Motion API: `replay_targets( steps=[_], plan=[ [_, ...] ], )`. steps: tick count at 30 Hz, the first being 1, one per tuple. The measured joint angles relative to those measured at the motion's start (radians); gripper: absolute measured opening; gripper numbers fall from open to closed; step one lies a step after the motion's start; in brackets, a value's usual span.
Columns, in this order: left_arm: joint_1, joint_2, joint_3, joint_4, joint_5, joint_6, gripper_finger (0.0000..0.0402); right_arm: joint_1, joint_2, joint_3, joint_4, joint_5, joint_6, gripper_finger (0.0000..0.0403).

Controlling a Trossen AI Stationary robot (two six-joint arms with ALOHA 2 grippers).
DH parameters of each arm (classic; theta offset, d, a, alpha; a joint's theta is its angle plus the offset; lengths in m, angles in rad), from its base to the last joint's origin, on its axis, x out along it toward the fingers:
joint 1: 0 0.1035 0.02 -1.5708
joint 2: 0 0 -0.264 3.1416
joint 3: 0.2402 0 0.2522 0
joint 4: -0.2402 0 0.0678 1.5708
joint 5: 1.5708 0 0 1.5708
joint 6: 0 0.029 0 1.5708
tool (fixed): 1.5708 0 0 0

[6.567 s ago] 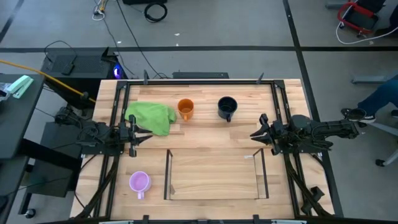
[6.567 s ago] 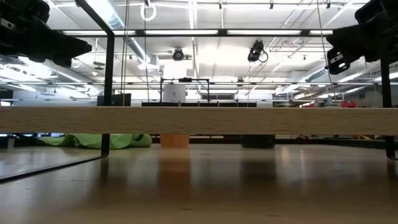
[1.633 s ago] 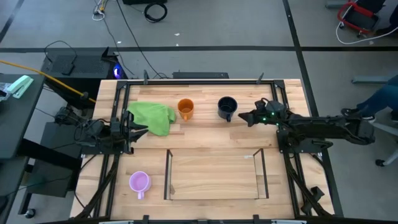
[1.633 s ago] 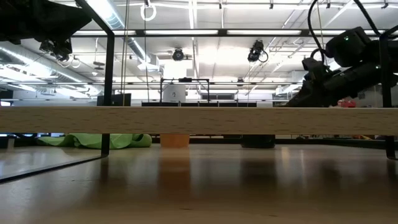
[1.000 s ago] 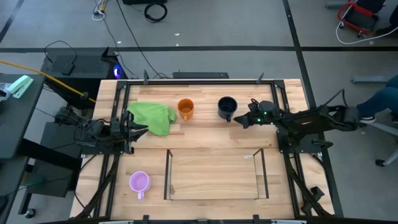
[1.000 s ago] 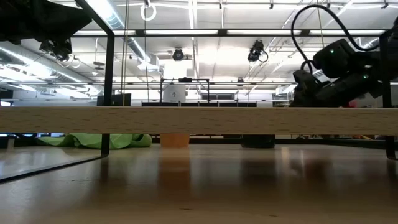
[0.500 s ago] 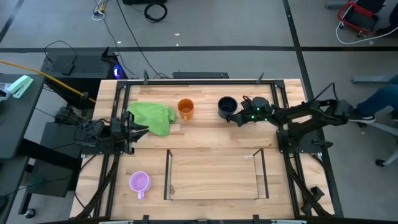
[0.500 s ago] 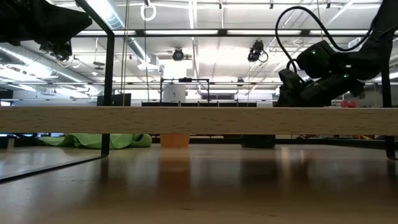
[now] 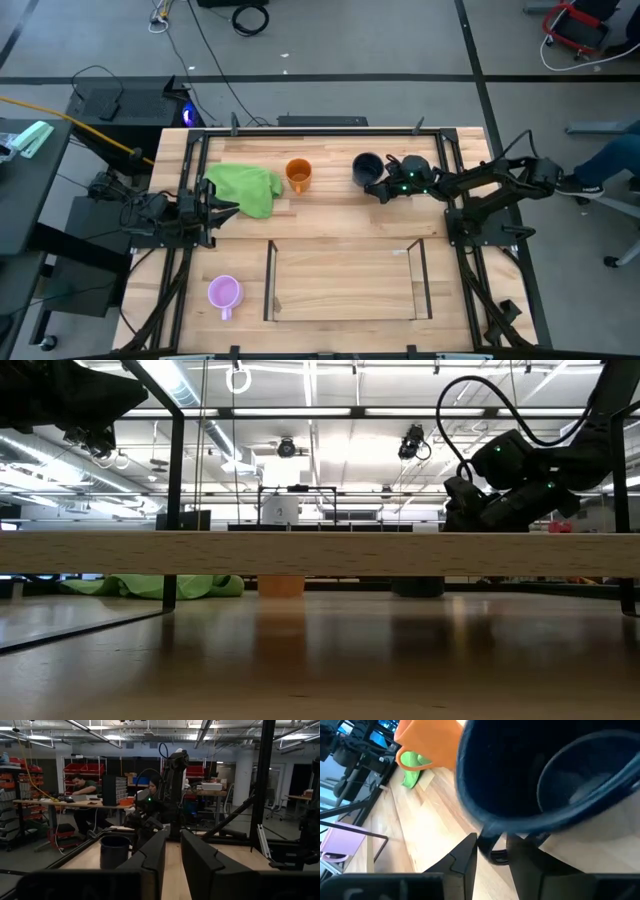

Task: Stack small to large cups/mugs on shelf
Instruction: Put the dark blue mug on the shelf

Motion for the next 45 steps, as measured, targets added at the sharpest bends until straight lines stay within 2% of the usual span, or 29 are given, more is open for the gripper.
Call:
replay_targets(
  steps=[22,29,45],
  plan=[
    [0.0,0.0,0.0,0.0,0.0,-0.002,0.0069,0.0,0.0,-0.001,0.074,0.0,0.0,0.0112],
    [0.0,0.0,0.0,0.0,0.0,-0.001,0.007,0.0,0.0,-0.001,0.074,0.037,0.0,0.011],
    [0.0,0.0,0.0,0.0,0.0,-0.001,0.0065,-0.001,0.001,-0.001,0.06,0.052,-0.005,0.004]
  ],
)
